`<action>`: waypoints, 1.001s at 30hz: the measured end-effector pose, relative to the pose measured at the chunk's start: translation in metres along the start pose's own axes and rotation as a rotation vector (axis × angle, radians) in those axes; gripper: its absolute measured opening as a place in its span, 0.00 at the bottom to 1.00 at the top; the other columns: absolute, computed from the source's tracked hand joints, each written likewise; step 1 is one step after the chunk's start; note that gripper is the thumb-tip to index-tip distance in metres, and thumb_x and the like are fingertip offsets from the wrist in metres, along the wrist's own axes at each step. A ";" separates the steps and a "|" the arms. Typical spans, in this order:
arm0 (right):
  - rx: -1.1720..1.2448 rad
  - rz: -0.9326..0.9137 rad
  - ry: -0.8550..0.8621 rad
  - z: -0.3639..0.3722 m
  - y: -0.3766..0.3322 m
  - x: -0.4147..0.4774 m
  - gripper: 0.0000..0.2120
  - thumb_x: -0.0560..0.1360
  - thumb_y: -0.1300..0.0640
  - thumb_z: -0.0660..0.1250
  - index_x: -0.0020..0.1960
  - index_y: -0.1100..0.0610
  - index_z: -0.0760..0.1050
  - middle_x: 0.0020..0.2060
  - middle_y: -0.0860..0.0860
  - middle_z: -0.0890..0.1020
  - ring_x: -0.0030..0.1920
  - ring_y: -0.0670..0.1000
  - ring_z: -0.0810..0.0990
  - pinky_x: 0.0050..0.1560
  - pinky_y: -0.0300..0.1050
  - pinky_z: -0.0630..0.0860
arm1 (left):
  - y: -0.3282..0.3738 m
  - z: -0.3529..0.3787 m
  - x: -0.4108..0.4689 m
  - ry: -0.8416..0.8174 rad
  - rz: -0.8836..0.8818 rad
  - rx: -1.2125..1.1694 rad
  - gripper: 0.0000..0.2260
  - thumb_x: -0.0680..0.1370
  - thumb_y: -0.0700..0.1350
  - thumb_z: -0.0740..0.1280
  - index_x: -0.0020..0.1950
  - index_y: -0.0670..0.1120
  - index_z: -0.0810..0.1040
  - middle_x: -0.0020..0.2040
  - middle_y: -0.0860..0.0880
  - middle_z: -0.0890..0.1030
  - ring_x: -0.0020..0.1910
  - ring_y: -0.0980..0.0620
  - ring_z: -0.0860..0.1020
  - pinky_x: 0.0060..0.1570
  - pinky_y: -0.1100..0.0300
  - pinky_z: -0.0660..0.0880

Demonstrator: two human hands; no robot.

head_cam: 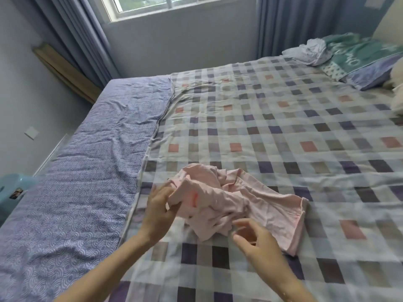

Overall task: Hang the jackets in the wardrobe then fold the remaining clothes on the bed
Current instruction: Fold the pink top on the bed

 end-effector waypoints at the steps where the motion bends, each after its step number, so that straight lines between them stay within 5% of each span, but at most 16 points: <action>1: -0.059 -0.145 0.026 -0.010 -0.032 -0.008 0.17 0.72 0.57 0.70 0.58 0.44 0.73 0.52 0.41 0.79 0.51 0.35 0.75 0.53 0.30 0.70 | 0.027 -0.020 -0.005 -0.045 0.221 0.085 0.13 0.69 0.49 0.64 0.45 0.41 0.80 0.47 0.53 0.80 0.51 0.53 0.76 0.66 0.49 0.65; 4: -0.375 -0.426 -0.085 -0.018 -0.104 -0.025 0.33 0.67 0.47 0.71 0.70 0.44 0.63 0.63 0.35 0.67 0.66 0.36 0.60 0.69 0.38 0.56 | 0.105 -0.059 -0.021 -0.185 0.555 0.178 0.03 0.72 0.47 0.63 0.43 0.49 0.72 0.34 0.51 0.78 0.38 0.54 0.77 0.62 0.61 0.69; 5: -0.429 -0.467 -0.132 -0.021 -0.127 -0.037 0.29 0.68 0.48 0.72 0.67 0.46 0.68 0.60 0.37 0.70 0.63 0.39 0.64 0.68 0.41 0.60 | 0.129 -0.074 -0.026 -0.209 0.525 0.178 0.03 0.72 0.49 0.63 0.42 0.52 0.69 0.31 0.52 0.76 0.33 0.55 0.75 0.51 0.65 0.73; 7: -0.370 -0.523 -0.192 -0.031 -0.167 -0.067 0.10 0.71 0.56 0.71 0.52 0.50 0.77 0.47 0.43 0.80 0.50 0.42 0.76 0.55 0.45 0.74 | 0.175 -0.108 -0.034 -0.189 0.323 0.131 0.10 0.68 0.56 0.62 0.42 0.53 0.68 0.26 0.58 0.72 0.25 0.59 0.70 0.30 0.69 0.66; 9: -0.291 -0.540 -0.176 -0.051 -0.204 -0.098 0.09 0.74 0.63 0.66 0.47 0.50 0.80 0.41 0.44 0.82 0.43 0.42 0.80 0.45 0.40 0.77 | 0.212 -0.141 -0.035 -0.157 0.168 0.021 0.16 0.61 0.62 0.64 0.40 0.53 0.70 0.24 0.59 0.72 0.25 0.61 0.69 0.26 0.71 0.61; 13: -0.196 -0.608 -0.064 -0.089 -0.267 -0.147 0.15 0.69 0.67 0.60 0.44 0.54 0.83 0.42 0.48 0.85 0.47 0.45 0.81 0.48 0.39 0.76 | 0.258 -0.185 -0.037 -0.360 0.002 -0.326 0.27 0.54 0.64 0.75 0.38 0.43 0.76 0.28 0.54 0.73 0.28 0.58 0.70 0.28 0.66 0.64; 16: -0.216 -0.686 0.005 -0.114 -0.318 -0.190 0.15 0.68 0.72 0.59 0.40 0.57 0.81 0.35 0.42 0.84 0.41 0.39 0.81 0.42 0.33 0.74 | 0.295 -0.226 -0.040 -0.470 0.033 -0.325 0.40 0.54 0.70 0.74 0.40 0.33 0.75 0.34 0.46 0.72 0.34 0.51 0.71 0.32 0.60 0.65; 22: -0.045 -0.789 0.305 -0.173 -0.411 -0.296 0.08 0.70 0.66 0.64 0.46 0.64 0.80 0.38 0.55 0.82 0.39 0.52 0.81 0.37 0.41 0.77 | 0.361 -0.322 -0.061 -0.387 0.063 0.061 0.14 0.69 0.58 0.73 0.34 0.49 0.75 0.31 0.55 0.77 0.32 0.60 0.77 0.34 0.66 0.73; 24: -0.005 -0.810 0.363 -0.192 -0.438 -0.332 0.09 0.68 0.62 0.66 0.45 0.65 0.79 0.41 0.60 0.83 0.40 0.56 0.81 0.39 0.46 0.78 | 0.369 -0.354 -0.073 -0.319 0.098 0.129 0.22 0.66 0.64 0.71 0.41 0.46 0.80 0.38 0.49 0.82 0.40 0.49 0.80 0.46 0.54 0.78; 26: -0.130 -0.835 0.402 -0.201 -0.453 -0.360 0.04 0.73 0.61 0.65 0.40 0.60 0.75 0.38 0.57 0.81 0.37 0.53 0.78 0.37 0.41 0.77 | 0.387 -0.386 -0.085 -0.233 0.113 0.061 0.33 0.62 0.69 0.70 0.42 0.38 0.80 0.35 0.46 0.81 0.34 0.45 0.78 0.44 0.46 0.78; 30: -0.280 -0.812 0.425 -0.207 -0.458 -0.380 0.11 0.75 0.62 0.66 0.35 0.54 0.72 0.30 0.49 0.74 0.30 0.46 0.71 0.24 0.30 0.68 | 0.435 -0.442 -0.095 -0.087 0.084 0.083 0.19 0.73 0.56 0.68 0.43 0.38 0.81 0.37 0.43 0.80 0.34 0.50 0.76 0.37 0.57 0.74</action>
Point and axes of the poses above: each hand's wrist, its own x-axis towards the middle knuckle, its own z-axis out of the palm, y = z × x, the point moved 1 cm from there along x, towards the middle knuckle
